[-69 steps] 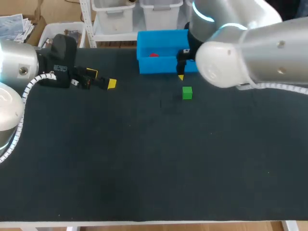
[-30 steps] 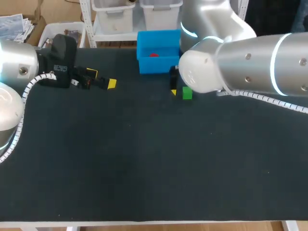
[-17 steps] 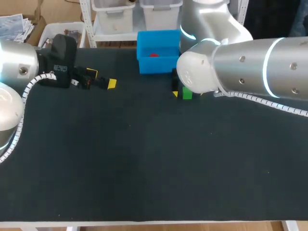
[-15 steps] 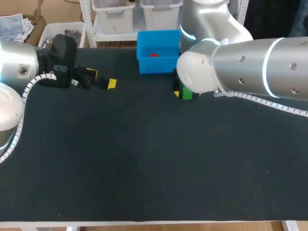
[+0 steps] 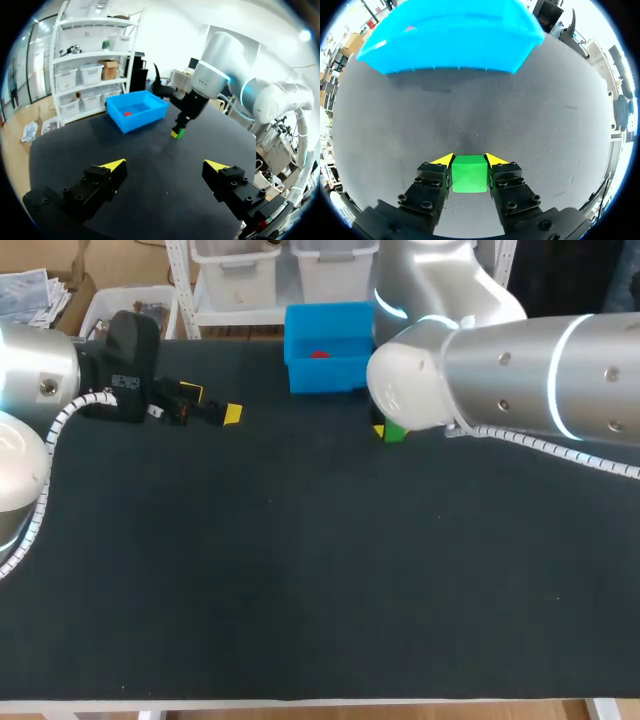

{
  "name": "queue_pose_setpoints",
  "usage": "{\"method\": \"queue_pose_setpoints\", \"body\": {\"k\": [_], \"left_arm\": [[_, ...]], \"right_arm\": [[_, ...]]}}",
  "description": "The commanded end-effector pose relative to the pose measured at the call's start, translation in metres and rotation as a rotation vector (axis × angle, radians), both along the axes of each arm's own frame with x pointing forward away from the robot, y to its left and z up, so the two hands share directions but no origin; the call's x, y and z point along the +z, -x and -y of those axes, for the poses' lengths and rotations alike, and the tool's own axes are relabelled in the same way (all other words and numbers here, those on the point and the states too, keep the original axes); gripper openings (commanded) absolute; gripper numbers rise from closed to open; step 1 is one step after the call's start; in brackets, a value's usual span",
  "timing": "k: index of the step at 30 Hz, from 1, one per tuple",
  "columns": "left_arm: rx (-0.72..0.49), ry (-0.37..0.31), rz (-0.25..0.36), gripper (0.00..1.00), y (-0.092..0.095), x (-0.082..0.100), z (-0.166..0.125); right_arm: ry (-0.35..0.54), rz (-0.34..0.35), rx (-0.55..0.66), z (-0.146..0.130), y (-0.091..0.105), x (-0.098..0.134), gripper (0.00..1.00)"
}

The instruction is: Use the left arm to pick the red cube and place it into the blue plastic box first, then use the right arm to grasp the green cube and put it into the same blue plastic box after the first action is fully finished.

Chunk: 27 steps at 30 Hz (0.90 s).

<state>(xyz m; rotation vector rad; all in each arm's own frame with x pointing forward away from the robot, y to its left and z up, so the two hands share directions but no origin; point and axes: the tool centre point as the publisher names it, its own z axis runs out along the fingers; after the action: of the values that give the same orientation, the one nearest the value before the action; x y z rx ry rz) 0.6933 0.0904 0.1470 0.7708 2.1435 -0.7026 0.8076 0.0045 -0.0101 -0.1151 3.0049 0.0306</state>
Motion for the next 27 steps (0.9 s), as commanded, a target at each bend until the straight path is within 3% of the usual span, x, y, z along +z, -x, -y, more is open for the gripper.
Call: {"method": "queue_pose_setpoints", "body": {"k": [1, 11, 19, 27], "left_arm": [[-0.004, 0.012, 0.009, 1.0, 0.001, -0.002, -0.002], [-0.004, 0.012, 0.009, 1.0, 0.001, -0.002, -0.002], [-0.004, 0.012, 0.009, 1.0, 0.001, -0.002, -0.002], [-0.004, 0.012, 0.009, 1.0, 0.001, -0.002, -0.002]], "right_arm": [[-0.001, 0.049, -0.009, 0.003, 0.011, 0.026, 0.0], [-0.023, 0.179, -0.027, 0.006, 0.001, 0.093, 0.0], [-0.115, 0.286, -0.016, 0.002, -0.011, 0.133, 0.0], [-0.243, 0.407, -0.007, 0.001, -0.022, 0.144, 0.0]]}}
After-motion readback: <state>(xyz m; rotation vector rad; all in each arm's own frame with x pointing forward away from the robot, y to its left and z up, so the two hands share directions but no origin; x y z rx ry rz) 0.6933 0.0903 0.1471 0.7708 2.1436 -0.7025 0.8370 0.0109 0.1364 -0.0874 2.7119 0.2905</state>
